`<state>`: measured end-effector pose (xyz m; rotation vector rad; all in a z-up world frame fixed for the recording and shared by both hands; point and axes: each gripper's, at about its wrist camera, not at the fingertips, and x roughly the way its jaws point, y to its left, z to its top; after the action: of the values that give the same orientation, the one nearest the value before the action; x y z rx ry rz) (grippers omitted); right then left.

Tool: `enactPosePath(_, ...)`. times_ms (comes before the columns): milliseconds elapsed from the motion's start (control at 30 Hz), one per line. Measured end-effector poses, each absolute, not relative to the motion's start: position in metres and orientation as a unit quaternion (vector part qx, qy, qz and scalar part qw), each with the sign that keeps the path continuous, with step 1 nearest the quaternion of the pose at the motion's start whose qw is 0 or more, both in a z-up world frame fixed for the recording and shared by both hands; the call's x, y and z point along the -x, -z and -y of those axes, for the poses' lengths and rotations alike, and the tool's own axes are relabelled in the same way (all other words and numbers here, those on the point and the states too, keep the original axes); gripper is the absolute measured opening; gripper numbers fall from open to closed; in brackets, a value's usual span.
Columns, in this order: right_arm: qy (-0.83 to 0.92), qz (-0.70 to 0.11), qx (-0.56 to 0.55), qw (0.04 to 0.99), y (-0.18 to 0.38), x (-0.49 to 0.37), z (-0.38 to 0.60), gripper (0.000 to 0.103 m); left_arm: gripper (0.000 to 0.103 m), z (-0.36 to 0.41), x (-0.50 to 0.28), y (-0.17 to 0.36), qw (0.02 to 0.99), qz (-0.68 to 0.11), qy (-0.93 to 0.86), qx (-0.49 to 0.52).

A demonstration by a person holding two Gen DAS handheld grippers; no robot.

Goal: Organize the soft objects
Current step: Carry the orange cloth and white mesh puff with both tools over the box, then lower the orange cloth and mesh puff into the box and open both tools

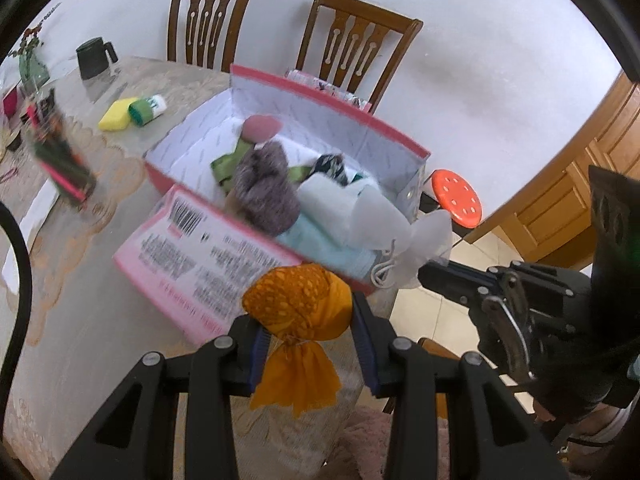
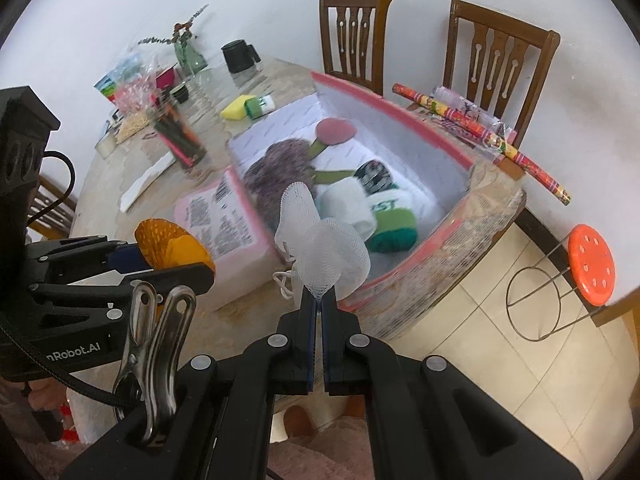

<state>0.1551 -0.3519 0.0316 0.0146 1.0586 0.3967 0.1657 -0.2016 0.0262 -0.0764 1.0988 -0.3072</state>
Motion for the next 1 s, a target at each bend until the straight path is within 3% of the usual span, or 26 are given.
enactPosePath(500, -0.199, -0.499, -0.009, 0.843, -0.023, -0.208, 0.379, 0.003, 0.039, 0.229, -0.238, -0.032, 0.849, -0.509, 0.132, 0.050)
enactPosePath(1000, -0.219, -0.508, 0.000, 0.833, -0.003, -0.249, 0.381, 0.003, 0.040, 0.235, -0.310, 0.000, 0.851, -0.515, 0.086, 0.047)
